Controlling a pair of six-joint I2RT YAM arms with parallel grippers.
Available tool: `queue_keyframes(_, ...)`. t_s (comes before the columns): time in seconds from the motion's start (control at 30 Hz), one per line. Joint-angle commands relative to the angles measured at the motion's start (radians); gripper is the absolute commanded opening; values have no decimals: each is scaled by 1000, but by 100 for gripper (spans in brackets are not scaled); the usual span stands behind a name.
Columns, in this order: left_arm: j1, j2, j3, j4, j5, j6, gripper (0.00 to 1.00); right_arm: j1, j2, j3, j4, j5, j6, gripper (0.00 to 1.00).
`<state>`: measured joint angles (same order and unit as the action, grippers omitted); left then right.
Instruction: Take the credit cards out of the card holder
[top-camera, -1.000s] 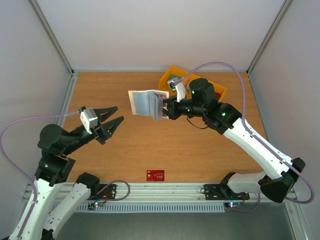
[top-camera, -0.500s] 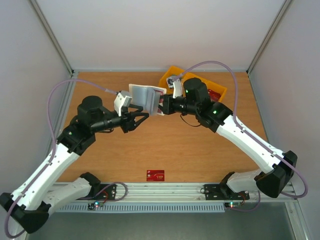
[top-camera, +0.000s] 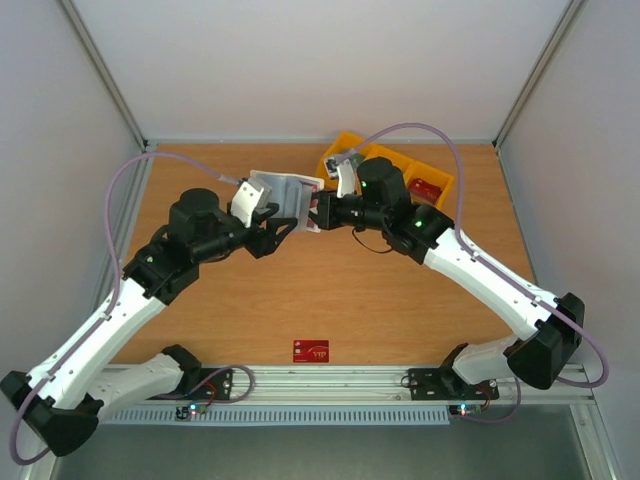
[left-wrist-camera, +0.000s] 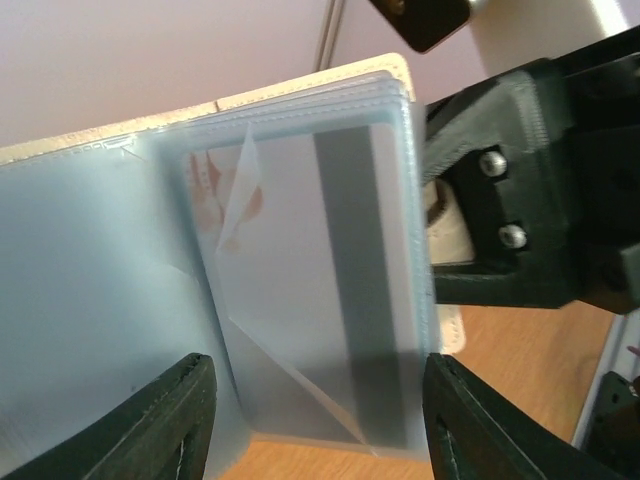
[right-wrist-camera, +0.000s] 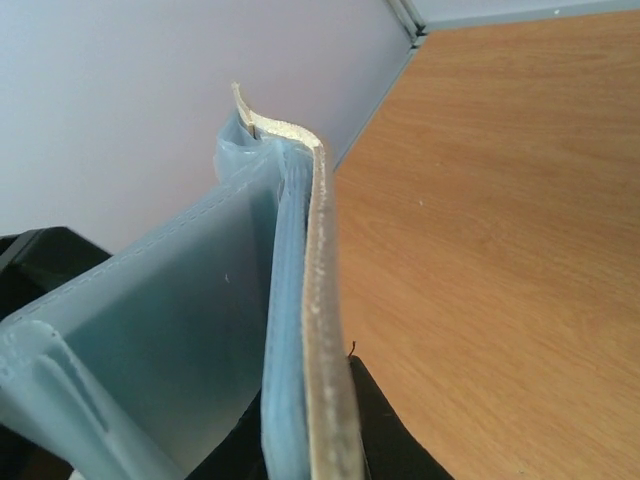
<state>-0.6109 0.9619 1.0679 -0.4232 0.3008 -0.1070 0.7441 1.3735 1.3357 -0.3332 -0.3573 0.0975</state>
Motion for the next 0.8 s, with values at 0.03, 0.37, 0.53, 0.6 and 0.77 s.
queue_keyframes(0.03, -6, 13, 21, 16, -60, 14, 57, 24, -8, 22, 44, -16, -7, 1)
queue_keyframes(0.37, -11, 16, 22, 20, -44, 0, 63, 46, -5, 29, 21, 36, -15, 1)
queue_keyframes(0.53, -15, 15, 7, 21, -49, 4, 67, 50, 5, 44, 16, 36, -16, 1)
queue_keyframes(0.6, -15, 14, 3, 31, -30, -1, 70, 52, 9, 52, 11, 39, -21, 1)
queue_keyframes(0.77, -16, 16, 3, 36, -27, 12, 76, 52, 26, 60, 0, 45, -27, 1)
